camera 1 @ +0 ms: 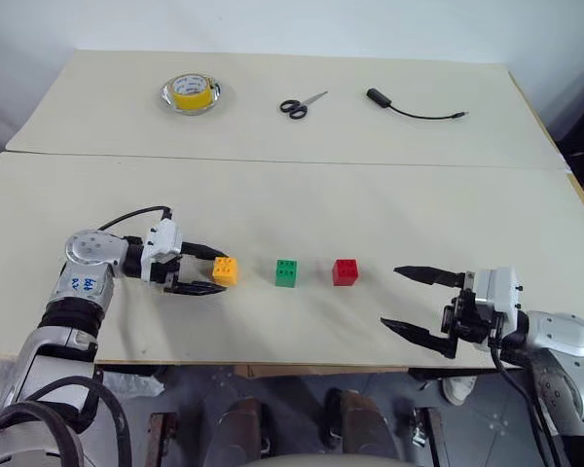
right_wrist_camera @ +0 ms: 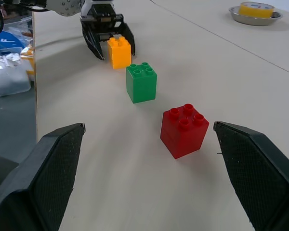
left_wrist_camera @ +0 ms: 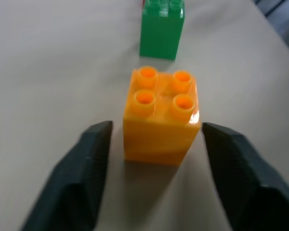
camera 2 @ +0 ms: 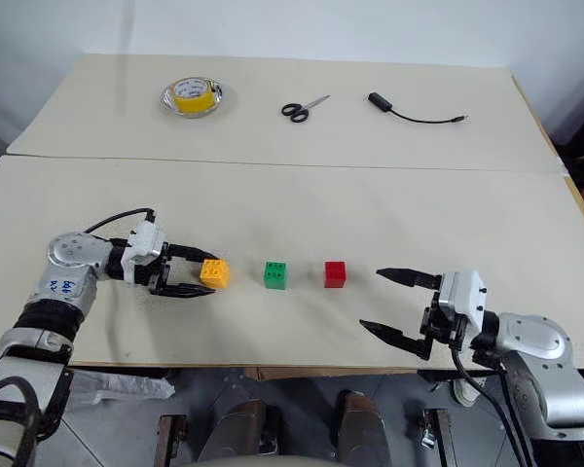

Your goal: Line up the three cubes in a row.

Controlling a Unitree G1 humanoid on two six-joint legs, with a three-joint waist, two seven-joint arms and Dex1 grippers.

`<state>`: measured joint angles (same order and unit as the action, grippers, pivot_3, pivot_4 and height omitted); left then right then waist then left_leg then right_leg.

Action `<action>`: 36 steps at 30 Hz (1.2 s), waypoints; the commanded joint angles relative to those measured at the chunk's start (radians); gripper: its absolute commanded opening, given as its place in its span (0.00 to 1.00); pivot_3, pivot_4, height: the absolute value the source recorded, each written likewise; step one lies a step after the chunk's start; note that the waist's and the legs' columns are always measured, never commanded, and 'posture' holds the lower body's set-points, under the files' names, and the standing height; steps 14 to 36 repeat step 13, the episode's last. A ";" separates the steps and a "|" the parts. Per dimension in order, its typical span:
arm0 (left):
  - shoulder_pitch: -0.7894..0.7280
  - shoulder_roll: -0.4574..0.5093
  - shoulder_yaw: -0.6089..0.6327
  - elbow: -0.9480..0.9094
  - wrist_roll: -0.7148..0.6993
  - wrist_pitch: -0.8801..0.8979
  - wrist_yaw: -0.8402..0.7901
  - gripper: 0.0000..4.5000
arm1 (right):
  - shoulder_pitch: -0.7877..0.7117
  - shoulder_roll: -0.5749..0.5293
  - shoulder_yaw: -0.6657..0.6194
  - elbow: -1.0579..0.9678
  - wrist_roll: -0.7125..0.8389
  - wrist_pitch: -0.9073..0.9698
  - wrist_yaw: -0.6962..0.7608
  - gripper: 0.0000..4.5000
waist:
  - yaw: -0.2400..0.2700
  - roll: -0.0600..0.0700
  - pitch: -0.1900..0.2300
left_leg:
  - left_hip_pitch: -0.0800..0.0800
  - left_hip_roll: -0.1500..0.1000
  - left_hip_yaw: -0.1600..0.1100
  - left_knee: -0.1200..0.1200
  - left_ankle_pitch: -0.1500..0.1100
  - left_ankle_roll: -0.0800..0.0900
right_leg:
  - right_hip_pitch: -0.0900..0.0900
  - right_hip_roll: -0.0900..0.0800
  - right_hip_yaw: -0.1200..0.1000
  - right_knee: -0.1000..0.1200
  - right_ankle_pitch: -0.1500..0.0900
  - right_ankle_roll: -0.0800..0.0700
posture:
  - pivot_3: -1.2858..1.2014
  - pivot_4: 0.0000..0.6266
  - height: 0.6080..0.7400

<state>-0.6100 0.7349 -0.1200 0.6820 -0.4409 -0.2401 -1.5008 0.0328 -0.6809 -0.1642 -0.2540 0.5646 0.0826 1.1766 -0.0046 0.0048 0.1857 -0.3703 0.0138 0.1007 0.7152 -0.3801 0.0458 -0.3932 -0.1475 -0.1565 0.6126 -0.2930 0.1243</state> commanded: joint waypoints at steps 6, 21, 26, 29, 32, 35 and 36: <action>0.338 0.193 0.334 -0.349 -0.126 0.178 0.055 0.95 | -0.106 -0.113 -0.053 0.090 0.044 -0.003 0.160 1.00 | 0.008 0.002 0.001 | 0.000 0.000 -0.001 0.001 0.000 0.000 | 0.001 -0.001 0.000 0.000 0.000 0.000 | 0.52 0.24 1.00; 0.445 0.182 0.460 -0.469 -0.095 0.195 0.198 0.95 | -0.197 -0.128 -0.051 0.228 0.030 -0.061 0.263 1.00 | 0.023 0.003 0.002 | 0.000 0.000 -0.003 0.001 -0.001 0.001 | 0.002 -0.002 -0.001 0.000 0.000 0.000 | 0.52 0.24 1.00; 0.445 0.182 0.460 -0.469 -0.095 0.195 0.198 0.95 | -0.197 -0.128 -0.051 0.228 0.030 -0.061 0.263 1.00 | 0.023 0.003 0.002 | 0.000 0.000 -0.003 0.001 -0.001 0.001 | 0.002 -0.002 -0.001 0.000 0.000 0.000 | 0.52 0.24 1.00; 0.445 0.182 0.460 -0.469 -0.095 0.195 0.198 0.95 | -0.197 -0.128 -0.051 0.228 0.030 -0.061 0.263 1.00 | 0.023 0.003 0.002 | 0.000 0.000 -0.003 0.001 -0.001 0.001 | 0.002 -0.002 -0.001 0.000 0.000 0.000 | 0.52 0.24 1.00; 0.445 0.182 0.460 -0.469 -0.095 0.195 0.198 0.95 | -0.197 -0.128 -0.051 0.228 0.030 -0.061 0.263 1.00 | 0.023 0.003 0.002 | 0.000 0.000 -0.003 0.001 -0.001 0.001 | 0.002 -0.002 -0.001 0.000 0.000 0.000 | 0.52 0.24 1.00; 0.445 0.182 0.460 -0.469 -0.095 0.195 0.198 0.95 | -0.197 -0.128 -0.051 0.228 0.030 -0.061 0.263 1.00 | 0.023 0.003 0.002 | 0.000 0.000 -0.003 0.001 -0.001 0.001 | 0.002 -0.002 -0.001 0.000 0.000 0.000 | 0.52 0.24 1.00; 0.445 0.182 0.460 -0.469 -0.095 0.195 0.198 0.95 | -0.197 -0.128 -0.051 0.228 0.030 -0.061 0.263 1.00 | 0.023 0.003 0.002 | 0.000 0.000 -0.003 0.001 -0.001 0.001 | 0.002 -0.002 -0.001 0.000 0.000 0.000 | 0.52 0.24 1.00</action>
